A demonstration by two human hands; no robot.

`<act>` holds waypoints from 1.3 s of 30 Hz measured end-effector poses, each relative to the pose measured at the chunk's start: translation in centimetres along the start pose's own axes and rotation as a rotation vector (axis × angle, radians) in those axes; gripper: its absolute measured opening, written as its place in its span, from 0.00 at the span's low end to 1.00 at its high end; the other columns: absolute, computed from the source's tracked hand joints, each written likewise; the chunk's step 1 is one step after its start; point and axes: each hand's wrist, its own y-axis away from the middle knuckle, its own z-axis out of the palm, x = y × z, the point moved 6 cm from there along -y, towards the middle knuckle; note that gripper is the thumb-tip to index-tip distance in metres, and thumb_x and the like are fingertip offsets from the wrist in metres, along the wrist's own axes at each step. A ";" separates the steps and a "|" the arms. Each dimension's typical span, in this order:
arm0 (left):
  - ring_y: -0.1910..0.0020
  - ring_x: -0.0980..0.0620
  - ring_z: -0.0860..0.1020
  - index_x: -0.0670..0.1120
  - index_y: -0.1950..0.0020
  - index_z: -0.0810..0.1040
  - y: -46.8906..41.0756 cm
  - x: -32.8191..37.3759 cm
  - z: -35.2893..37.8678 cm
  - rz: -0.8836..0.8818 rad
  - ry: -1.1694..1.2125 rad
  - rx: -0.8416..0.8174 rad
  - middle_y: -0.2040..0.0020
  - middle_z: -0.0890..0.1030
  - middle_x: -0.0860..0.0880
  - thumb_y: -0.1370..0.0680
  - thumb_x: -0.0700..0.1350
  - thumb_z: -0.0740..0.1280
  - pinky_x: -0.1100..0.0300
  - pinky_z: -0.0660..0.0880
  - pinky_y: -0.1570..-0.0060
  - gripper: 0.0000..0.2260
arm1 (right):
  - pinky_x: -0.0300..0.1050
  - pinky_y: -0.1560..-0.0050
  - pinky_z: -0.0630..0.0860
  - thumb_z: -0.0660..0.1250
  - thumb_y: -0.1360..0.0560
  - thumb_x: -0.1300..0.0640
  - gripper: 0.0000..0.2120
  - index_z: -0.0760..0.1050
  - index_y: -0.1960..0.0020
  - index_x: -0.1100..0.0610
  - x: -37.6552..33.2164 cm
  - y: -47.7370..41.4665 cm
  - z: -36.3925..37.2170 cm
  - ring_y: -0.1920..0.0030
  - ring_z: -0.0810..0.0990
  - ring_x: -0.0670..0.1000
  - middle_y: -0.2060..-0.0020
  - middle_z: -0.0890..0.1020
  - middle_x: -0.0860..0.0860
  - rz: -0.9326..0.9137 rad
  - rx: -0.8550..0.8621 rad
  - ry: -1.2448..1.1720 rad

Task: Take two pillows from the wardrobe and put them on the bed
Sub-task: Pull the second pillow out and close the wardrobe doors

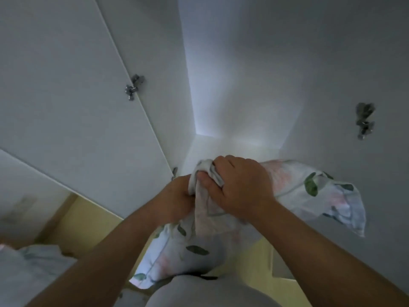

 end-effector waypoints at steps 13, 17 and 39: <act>0.41 0.45 0.77 0.45 0.30 0.69 9.5 -10.9 -14.8 -0.583 0.456 1.274 0.32 0.73 0.44 0.29 0.39 0.70 0.51 0.76 0.41 0.27 | 0.47 0.68 0.76 0.59 0.22 0.42 0.14 0.76 0.50 0.52 -7.2 -5.1 1.3 0.70 0.78 0.54 0.70 0.77 0.49 -0.164 -0.239 -0.155; 0.29 0.45 0.68 0.42 0.21 0.55 10.3 -12.4 -16.9 -0.614 0.553 1.410 0.23 0.60 0.42 0.27 0.37 0.70 0.56 0.66 0.32 0.39 | 0.48 0.61 0.79 0.61 0.20 0.45 0.12 0.70 0.38 0.47 -8.7 -5.8 1.4 0.67 0.77 0.53 0.66 0.76 0.46 -0.188 -0.325 -0.197; 0.56 0.47 0.73 0.41 0.47 0.76 11.5 -14.4 -21.6 -0.552 0.036 1.219 0.56 0.78 0.47 0.20 0.60 0.61 0.55 0.67 0.55 0.21 | 0.45 0.57 0.78 0.58 0.19 0.36 0.17 0.73 0.51 0.48 -11.3 -4.0 2.3 0.63 0.79 0.49 0.65 0.78 0.44 -0.060 -0.439 -0.195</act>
